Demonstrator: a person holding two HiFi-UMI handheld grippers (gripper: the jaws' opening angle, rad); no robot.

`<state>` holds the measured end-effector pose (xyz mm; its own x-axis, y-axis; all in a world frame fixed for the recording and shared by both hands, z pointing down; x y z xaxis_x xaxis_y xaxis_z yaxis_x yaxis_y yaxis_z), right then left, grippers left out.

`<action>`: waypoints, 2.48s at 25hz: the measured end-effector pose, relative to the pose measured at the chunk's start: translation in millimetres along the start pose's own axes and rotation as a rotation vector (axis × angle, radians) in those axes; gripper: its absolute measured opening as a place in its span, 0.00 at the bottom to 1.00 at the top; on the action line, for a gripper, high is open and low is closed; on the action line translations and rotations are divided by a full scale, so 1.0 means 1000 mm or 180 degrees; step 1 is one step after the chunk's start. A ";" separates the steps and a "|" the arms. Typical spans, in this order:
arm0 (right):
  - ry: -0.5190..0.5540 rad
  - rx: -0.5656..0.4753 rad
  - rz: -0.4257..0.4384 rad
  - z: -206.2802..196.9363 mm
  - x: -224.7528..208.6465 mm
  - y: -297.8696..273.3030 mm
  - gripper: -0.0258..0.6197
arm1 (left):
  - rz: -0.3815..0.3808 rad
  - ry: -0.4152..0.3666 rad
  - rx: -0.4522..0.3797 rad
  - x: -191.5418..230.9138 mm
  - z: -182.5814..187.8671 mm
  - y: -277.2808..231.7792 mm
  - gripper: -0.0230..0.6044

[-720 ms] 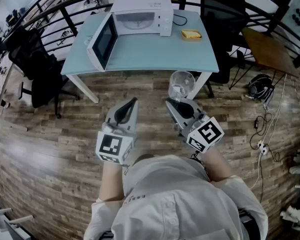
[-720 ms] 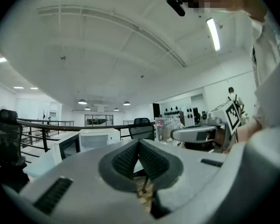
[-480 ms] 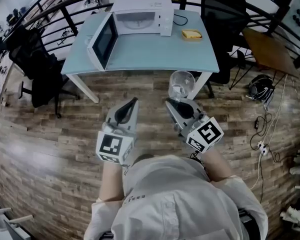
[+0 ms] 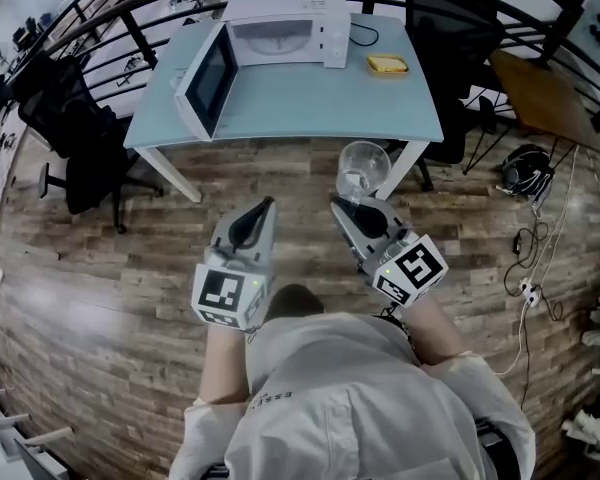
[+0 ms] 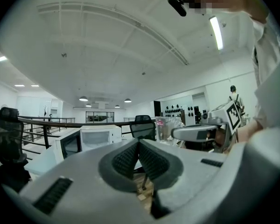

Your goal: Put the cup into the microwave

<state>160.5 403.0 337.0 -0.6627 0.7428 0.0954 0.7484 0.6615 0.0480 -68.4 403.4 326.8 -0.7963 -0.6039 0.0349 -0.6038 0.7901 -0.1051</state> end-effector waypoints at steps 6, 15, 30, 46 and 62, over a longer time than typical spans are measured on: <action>-0.0070 0.0092 -0.0048 -0.012 -0.014 -0.014 0.07 | -0.0035 0.0048 0.0098 0.012 -0.009 -0.014 0.04; -0.0095 0.0182 -0.0065 -0.029 -0.074 -0.090 0.07 | -0.0133 0.0118 0.0133 0.082 -0.010 -0.086 0.04; -0.0272 0.0416 -0.0232 -0.053 -0.216 -0.297 0.07 | -0.0445 0.0067 0.0164 0.284 0.029 -0.255 0.04; -0.0318 0.0523 0.0161 -0.102 -0.315 -0.410 0.07 | -0.0380 0.0369 0.0213 0.356 0.017 -0.359 0.04; -0.0576 0.0673 0.0629 -0.188 -0.419 -0.492 0.07 | 0.0141 0.0553 0.0351 0.382 -0.020 -0.444 0.04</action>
<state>75.2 -253.3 460.3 -0.5137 0.8525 -0.0967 0.8532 0.4956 -0.1627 -105.1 -176.3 406.6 -0.8220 -0.5341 0.1976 -0.5680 0.7935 -0.2182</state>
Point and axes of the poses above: the fingertips, and each gripper's own axes: y backward along the fingers, x to its left, z out of its top, the point moved 10 cm from there along y, backward along the fingers, and after that the axes turned 7 degrees about y, right-handed, at the moved point
